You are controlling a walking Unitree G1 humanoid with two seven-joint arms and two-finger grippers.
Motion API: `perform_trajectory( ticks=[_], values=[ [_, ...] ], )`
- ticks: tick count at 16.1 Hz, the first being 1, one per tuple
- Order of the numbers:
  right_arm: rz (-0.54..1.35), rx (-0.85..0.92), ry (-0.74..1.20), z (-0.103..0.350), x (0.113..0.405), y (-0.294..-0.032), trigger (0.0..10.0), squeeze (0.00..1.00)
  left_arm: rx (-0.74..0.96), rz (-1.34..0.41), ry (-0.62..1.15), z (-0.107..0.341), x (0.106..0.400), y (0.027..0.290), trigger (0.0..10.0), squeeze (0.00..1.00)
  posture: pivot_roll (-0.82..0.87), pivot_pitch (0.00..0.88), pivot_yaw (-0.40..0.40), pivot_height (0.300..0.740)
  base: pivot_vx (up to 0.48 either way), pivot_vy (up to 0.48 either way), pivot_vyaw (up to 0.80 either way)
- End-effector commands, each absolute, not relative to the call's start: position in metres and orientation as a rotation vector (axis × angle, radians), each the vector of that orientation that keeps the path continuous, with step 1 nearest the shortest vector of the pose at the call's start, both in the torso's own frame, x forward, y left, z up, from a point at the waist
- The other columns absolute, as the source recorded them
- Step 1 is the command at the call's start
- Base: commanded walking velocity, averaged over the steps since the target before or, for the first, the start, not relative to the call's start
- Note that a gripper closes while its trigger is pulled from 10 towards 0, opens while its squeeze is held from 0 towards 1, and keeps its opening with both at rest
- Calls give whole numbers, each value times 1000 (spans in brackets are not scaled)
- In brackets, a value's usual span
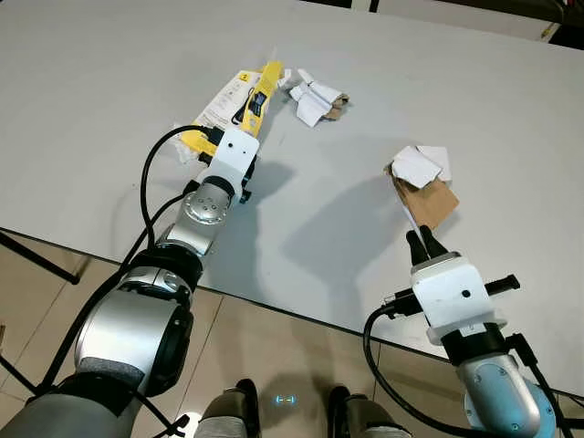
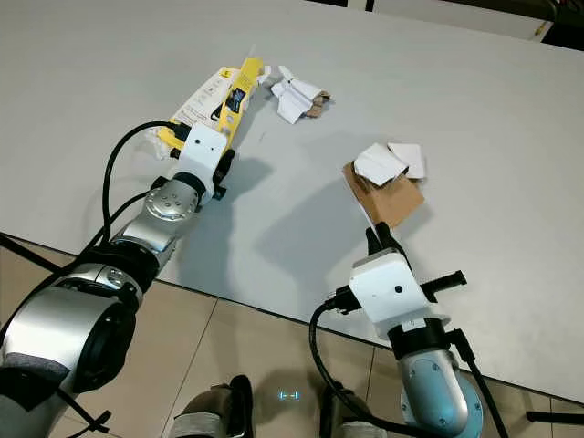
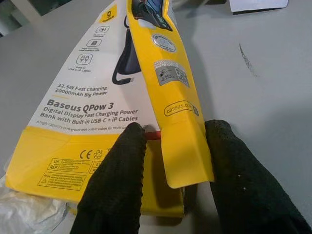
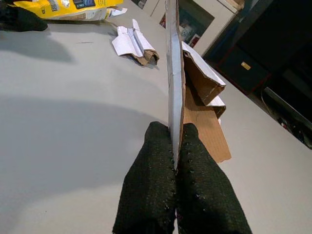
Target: Picking trash to rubbish bin
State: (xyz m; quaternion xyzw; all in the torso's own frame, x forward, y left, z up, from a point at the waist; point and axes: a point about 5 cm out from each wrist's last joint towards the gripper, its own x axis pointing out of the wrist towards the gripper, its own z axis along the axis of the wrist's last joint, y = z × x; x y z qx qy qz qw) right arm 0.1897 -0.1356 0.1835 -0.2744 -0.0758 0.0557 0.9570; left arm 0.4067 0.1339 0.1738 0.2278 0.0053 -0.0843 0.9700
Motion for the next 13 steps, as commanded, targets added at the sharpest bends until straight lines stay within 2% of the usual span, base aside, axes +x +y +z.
perform_trajectory(
  ticks=[1, 13],
  values=[
    [112, -559, -141, 182, 189, -138, 10000, 0, 457, -165, 114, 149, 400, 140, 0, 0, -52, 255, 11, 740, 0, 0, 0],
    [130, -612, -203, 188, 213, -144, 10000, 0, 417, 4, -8, 160, 400, 150, 0, 0, 0, 138, -12, 740, 0, 0, 0]
  ],
)
